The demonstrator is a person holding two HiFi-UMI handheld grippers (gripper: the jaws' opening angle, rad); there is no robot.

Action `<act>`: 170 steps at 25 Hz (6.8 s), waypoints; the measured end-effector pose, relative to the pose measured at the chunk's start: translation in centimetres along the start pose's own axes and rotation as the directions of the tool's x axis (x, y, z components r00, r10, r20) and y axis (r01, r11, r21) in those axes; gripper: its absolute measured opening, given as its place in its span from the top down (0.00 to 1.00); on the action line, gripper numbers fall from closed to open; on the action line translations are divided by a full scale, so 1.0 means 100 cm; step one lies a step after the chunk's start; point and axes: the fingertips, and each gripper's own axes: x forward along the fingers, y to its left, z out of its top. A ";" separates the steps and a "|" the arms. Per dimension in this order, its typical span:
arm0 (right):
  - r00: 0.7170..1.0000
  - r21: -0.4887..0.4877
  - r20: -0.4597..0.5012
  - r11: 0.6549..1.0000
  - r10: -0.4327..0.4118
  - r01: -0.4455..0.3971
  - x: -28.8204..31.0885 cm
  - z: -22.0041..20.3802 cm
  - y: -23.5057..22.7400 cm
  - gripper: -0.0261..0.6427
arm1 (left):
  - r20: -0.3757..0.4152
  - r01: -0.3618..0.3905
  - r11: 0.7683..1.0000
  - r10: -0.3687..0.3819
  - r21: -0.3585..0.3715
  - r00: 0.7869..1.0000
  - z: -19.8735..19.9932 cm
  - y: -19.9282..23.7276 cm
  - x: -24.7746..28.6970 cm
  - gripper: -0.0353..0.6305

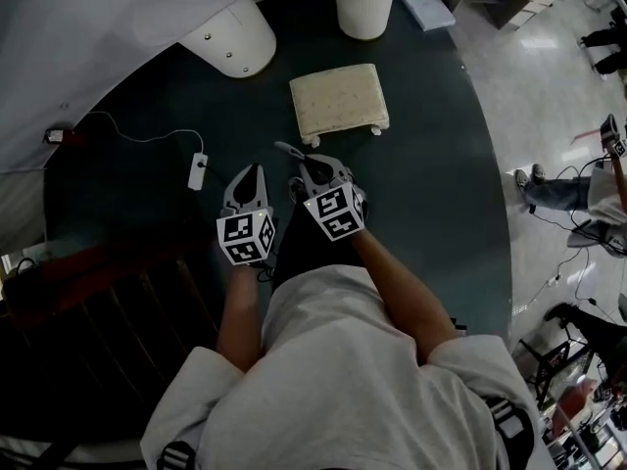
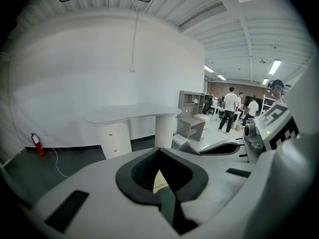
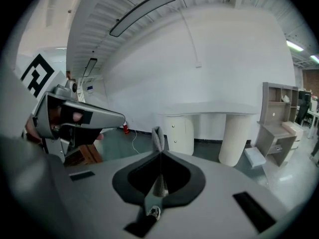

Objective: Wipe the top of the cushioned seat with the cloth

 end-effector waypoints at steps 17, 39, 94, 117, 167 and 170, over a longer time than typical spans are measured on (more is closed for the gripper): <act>0.960 0.105 -0.252 0.982 -0.124 0.154 0.208 -0.160 -0.066 0.94 | -0.164 0.221 0.969 -0.202 0.110 0.966 -0.100 0.086 0.222 0.93; 0.869 0.420 -0.381 0.779 -0.314 0.466 0.331 -0.333 -0.144 0.94 | -0.316 0.445 0.879 -0.379 0.170 0.870 -0.215 0.078 0.346 0.93; 0.630 0.568 -0.478 0.332 -0.612 0.753 0.187 -0.379 -0.365 0.94 | -0.392 0.556 0.817 -0.466 0.153 0.793 -0.185 -0.096 0.444 0.93; 0.778 0.438 -0.495 0.663 -0.387 0.608 0.201 -0.388 -0.438 0.94 | -0.411 0.490 0.867 -0.417 0.086 0.810 -0.176 -0.158 0.497 0.93; 0.842 -0.063 -0.488 0.971 -0.231 0.230 0.362 -0.276 -0.539 0.94 | -0.300 0.234 0.968 -0.252 -0.093 0.920 -0.165 -0.027 0.532 0.93; 0.835 -0.170 -0.516 0.979 -0.189 0.116 0.369 -0.272 -0.538 0.94 | -0.302 0.212 0.971 -0.237 -0.113 0.924 -0.173 -0.022 0.530 0.93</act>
